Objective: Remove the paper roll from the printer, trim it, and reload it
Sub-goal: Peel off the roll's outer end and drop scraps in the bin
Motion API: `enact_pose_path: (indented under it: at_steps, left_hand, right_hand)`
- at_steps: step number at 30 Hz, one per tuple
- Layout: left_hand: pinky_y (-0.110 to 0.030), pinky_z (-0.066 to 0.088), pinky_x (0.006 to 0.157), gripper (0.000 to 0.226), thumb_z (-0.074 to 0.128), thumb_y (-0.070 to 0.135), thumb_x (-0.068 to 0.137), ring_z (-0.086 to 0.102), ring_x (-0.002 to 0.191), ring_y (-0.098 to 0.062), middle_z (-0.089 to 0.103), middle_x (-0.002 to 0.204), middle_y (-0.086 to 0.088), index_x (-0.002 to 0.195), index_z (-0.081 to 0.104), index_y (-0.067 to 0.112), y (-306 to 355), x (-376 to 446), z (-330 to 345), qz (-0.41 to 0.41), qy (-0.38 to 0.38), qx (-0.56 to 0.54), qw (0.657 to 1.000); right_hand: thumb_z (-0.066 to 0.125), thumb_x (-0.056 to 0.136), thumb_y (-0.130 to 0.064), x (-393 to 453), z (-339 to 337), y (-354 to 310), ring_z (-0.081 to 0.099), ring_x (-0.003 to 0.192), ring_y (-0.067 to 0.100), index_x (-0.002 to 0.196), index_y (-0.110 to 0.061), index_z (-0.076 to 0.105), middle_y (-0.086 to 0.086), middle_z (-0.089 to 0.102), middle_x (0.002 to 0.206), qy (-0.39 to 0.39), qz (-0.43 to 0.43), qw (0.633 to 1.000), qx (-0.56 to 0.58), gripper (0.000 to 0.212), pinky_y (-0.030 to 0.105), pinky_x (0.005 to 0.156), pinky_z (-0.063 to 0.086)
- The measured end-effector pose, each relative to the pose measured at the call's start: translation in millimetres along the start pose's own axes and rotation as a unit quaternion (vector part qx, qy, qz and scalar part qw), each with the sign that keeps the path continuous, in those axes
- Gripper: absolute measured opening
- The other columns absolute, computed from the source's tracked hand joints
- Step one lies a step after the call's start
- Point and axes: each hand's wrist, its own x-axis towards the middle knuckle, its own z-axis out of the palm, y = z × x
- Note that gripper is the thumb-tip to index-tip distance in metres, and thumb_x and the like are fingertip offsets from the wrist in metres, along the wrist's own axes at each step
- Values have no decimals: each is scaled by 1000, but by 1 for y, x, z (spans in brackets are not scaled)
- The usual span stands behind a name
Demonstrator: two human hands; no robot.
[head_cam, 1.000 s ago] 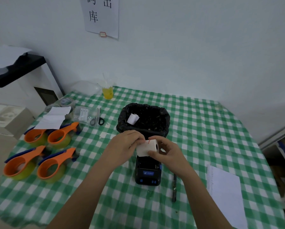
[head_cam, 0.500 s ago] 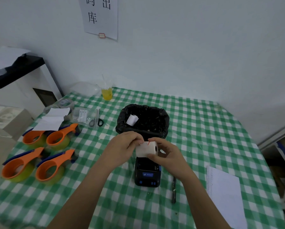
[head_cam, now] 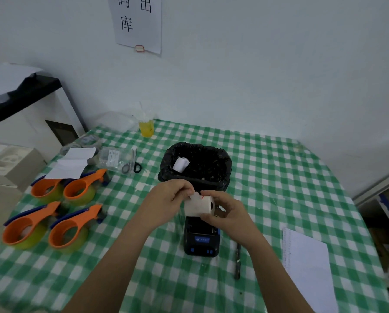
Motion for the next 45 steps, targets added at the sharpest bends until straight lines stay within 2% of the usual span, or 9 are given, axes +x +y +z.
enact_pose_path:
  at_steps: [6, 11, 16, 29, 37, 41, 43, 45]
  left_hand:
    - [-14, 44, 70, 13, 52, 19, 91, 60, 82, -4, 68, 87, 9, 90, 65, 21, -2, 2, 1, -25, 1, -15, 1000]
    - [-28, 50, 71, 13, 51, 19, 92, 63, 78, -10, 68, 81, 11, 89, 63, 22, -3, 3, 1, -35, 1, -20, 999]
    - [-22, 49, 72, 13, 50, 21, 92, 61, 81, 0, 69, 77, 11, 87, 62, 24, -3, 3, 1, -45, 1, -32, 998]
    - [-25, 50, 73, 12, 50, 24, 92, 65, 78, -6, 70, 76, 8, 86, 61, 24, -5, 5, 0, -55, 7, -29, 998]
    - [-11, 42, 60, 18, 49, 25, 92, 62, 72, 9, 68, 69, 12, 78, 55, 35, -8, 12, 3, -69, 5, -24, 997]
    - [-21, 46, 62, 13, 49, 23, 92, 65, 69, 5, 70, 72, 9, 83, 58, 27, -12, 18, 8, -84, 12, -44, 995]
    - [-34, 55, 66, 14, 49, 21, 93, 68, 65, 1, 69, 76, 9, 83, 58, 25, -14, 22, 11, -92, 18, -69, 993]
    - [-44, 56, 69, 17, 47, 21, 94, 69, 61, -3, 67, 81, 9, 80, 56, 27, -18, 26, 12, -108, 24, -104, 988]
  right_hand:
    - [72, 75, 2, 1, 0, 2, 64, 92, 1, 115, -17, 62, -2, 63, 107, 5, -3, 1000, -10, 45, 19, 80, 55]
    - [72, 75, 4, 1, 1, 1, 63, 90, 0, 111, -15, 61, -9, 64, 101, 5, -7, 1000, -6, 42, 19, 78, 54]
    - [73, 74, 1, 1, 2, 3, 64, 92, 4, 109, -17, 60, -5, 65, 103, 4, -7, 1000, -11, 41, 22, 81, 54]
    - [74, 74, 0, 3, 4, 4, 65, 98, 9, 107, -17, 62, 0, 66, 106, -2, -5, 1000, -10, 39, 22, 84, 54]
    - [74, 74, 0, 7, 3, 7, 65, 94, 7, 107, -18, 62, 1, 67, 103, -2, 1, 1000, -9, 40, 19, 82, 54]
    - [74, 74, 1, 10, 1, 10, 65, 91, 4, 106, -18, 62, -1, 67, 100, -1, 5, 1000, -6, 40, 18, 79, 54]
    - [74, 74, 0, 12, -1, 13, 65, 92, 5, 106, -20, 62, -3, 66, 101, 0, 12, 1000, -7, 40, 19, 79, 54]
    - [74, 74, -1, 15, -3, 18, 65, 94, 7, 106, -19, 62, -2, 65, 104, -1, 20, 1000, -6, 39, 21, 80, 55]
